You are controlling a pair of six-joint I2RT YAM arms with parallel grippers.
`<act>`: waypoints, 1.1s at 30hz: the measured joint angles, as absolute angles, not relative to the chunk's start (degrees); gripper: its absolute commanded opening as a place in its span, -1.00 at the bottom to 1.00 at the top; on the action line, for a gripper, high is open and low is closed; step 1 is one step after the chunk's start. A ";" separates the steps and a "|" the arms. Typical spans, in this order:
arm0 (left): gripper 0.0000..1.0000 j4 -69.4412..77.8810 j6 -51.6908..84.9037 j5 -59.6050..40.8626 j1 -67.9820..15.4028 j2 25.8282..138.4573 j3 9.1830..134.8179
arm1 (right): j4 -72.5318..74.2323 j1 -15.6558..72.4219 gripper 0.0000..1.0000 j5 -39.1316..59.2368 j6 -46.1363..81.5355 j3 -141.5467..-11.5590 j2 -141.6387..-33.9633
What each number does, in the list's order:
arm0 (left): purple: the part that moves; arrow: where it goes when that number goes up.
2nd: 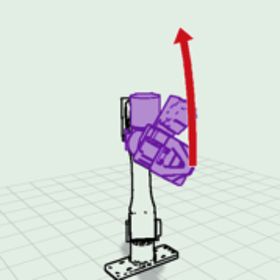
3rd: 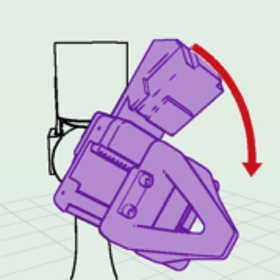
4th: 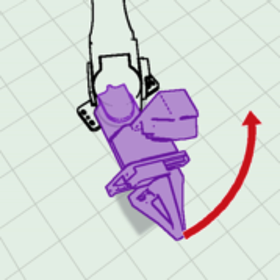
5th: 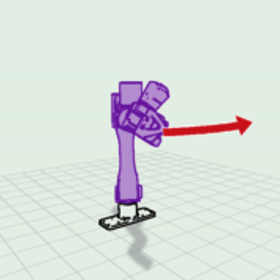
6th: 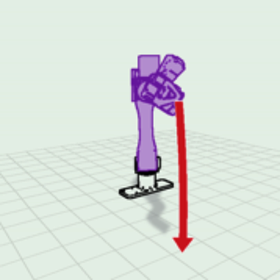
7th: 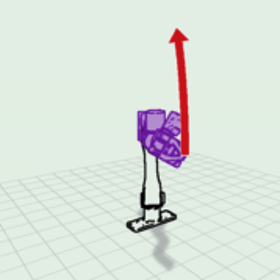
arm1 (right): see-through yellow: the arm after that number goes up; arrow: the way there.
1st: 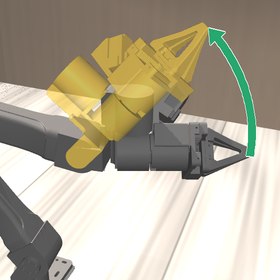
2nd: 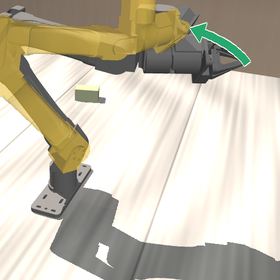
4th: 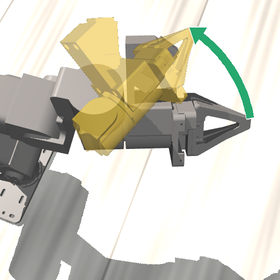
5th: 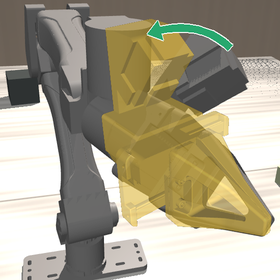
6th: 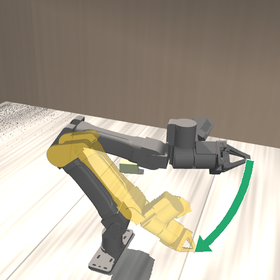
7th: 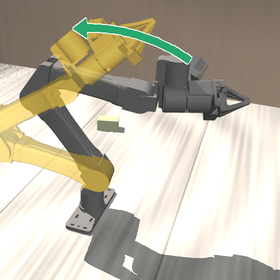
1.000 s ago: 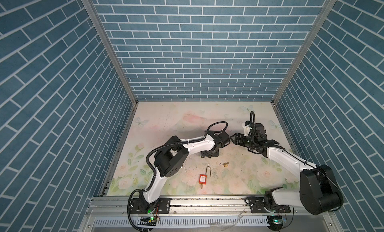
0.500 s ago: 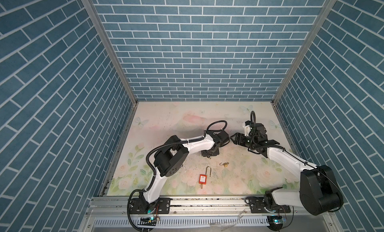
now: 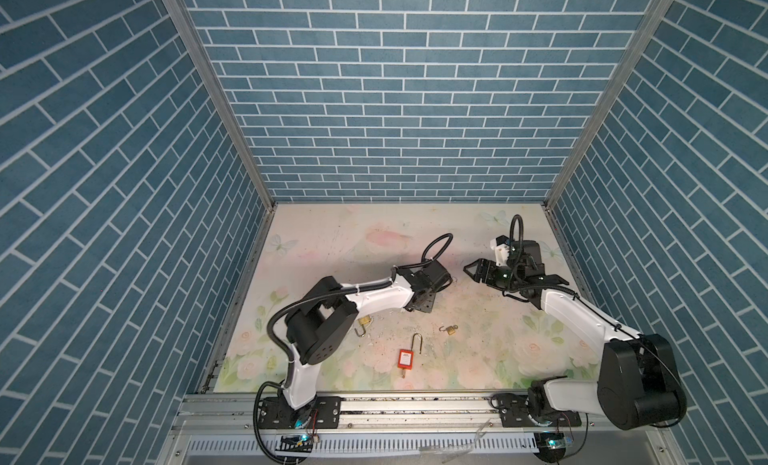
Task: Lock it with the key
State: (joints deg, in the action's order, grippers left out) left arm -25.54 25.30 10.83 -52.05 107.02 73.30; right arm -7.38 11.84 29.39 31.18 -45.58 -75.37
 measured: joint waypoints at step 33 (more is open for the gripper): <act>-0.99 -5.67 -29.58 -10.20 -50.50 81.23 55.46 | -19.31 26.63 -0.25 49.63 23.77 -55.48 -80.42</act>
